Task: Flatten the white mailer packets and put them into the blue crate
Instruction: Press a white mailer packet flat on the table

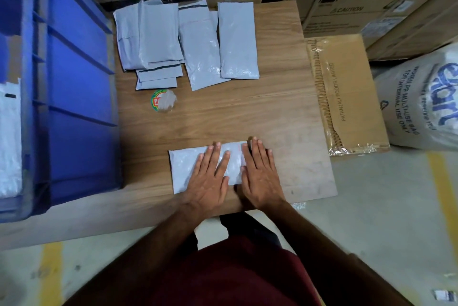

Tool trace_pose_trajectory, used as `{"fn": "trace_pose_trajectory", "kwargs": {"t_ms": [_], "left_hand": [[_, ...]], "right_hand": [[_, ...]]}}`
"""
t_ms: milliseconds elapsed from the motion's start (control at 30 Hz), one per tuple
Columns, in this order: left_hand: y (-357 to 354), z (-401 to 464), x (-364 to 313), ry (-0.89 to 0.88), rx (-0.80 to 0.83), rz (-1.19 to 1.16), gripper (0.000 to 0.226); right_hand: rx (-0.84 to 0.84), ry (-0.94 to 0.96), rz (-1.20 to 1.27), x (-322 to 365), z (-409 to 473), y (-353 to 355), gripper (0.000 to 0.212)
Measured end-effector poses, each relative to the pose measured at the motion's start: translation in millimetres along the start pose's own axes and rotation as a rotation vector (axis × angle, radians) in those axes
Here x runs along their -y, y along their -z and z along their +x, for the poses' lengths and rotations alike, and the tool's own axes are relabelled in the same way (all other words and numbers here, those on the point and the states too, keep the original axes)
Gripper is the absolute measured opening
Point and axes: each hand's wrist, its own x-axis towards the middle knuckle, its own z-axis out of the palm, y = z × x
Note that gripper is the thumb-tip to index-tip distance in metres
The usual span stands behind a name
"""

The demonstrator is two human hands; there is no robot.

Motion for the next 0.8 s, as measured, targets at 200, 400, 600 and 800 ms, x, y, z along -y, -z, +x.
{"fn": "trace_pose_trajectory", "kwargs": {"t_ms": [200,400,600,800], "left_hand": [[-1,1,-4,0.013,-0.005,0.012,0.066],[-1,-7,0,0.033,-0.093,-0.015,0.065],[-4,-13,7,0.044,-0.04,-0.06,0.067],[1,-35,46,0.263,-0.072,0.0,0.067]], "right_hand": [[0.037,0.007,-0.041,-8,-2,-4,0.064],[0.019,0.055,0.028,8,0,2,0.066],[0.07,0.137,-0.045,14,2,-11,0.067],[0.055,0.218,-0.089,40,8,-12,0.063]]}}
